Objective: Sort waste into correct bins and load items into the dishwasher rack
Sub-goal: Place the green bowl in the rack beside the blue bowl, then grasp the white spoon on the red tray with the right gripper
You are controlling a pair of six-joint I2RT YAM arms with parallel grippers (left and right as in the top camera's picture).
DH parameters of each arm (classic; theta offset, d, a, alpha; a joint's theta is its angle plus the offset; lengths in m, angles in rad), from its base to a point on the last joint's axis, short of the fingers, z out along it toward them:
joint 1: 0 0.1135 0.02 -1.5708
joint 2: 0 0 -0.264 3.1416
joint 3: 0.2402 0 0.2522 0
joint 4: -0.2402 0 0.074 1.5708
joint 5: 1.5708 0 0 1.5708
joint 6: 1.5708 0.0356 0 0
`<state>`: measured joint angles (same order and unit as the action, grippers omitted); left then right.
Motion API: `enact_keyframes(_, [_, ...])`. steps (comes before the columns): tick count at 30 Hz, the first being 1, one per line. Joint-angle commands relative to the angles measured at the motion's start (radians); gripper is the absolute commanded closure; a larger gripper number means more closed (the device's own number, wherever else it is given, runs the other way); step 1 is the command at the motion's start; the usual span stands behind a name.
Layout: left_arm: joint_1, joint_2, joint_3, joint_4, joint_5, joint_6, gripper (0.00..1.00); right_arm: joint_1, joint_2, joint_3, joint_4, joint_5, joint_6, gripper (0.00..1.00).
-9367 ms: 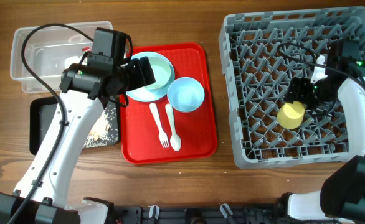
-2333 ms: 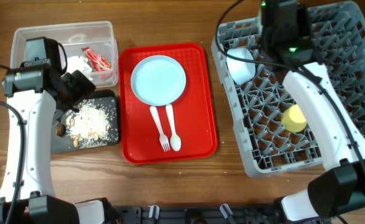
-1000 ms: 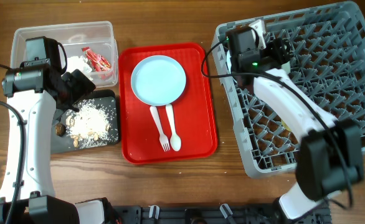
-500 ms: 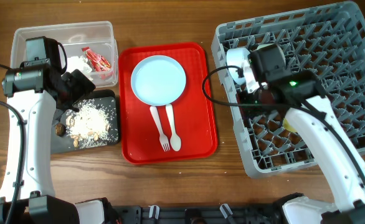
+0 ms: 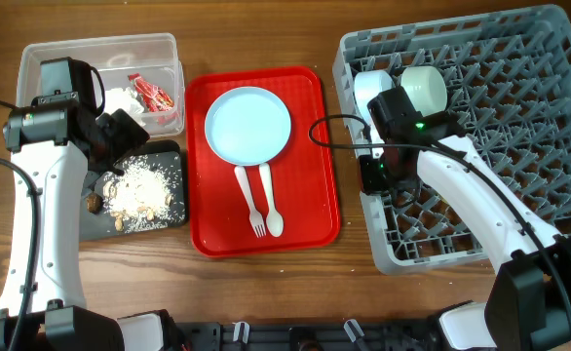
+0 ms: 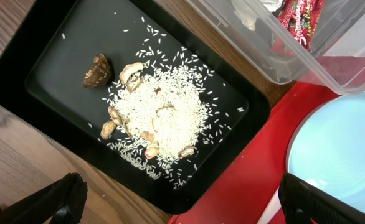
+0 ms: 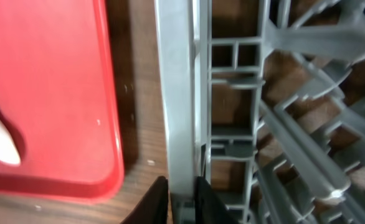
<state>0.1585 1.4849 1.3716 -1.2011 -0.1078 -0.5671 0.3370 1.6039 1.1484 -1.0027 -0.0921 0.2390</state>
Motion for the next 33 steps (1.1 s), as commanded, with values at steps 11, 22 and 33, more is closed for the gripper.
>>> enact_keyframes(11, [0.003, -0.006, 0.003, -0.005, -0.009, -0.01, 0.0, 0.006, 0.016, -0.002, 0.126, 0.019, 0.024, 0.78])
enact_keyframes(22, [0.003, -0.006, 0.003, -0.019, -0.009, -0.01, 0.0, 0.016, -0.167, 0.146, 0.182, -0.19, -0.035, 0.53])
enact_keyframes(33, [0.003, -0.006, 0.003, -0.023, -0.009, -0.01, 0.0, 0.397, 0.145, 0.132, 0.138, -0.093, 0.196, 0.55])
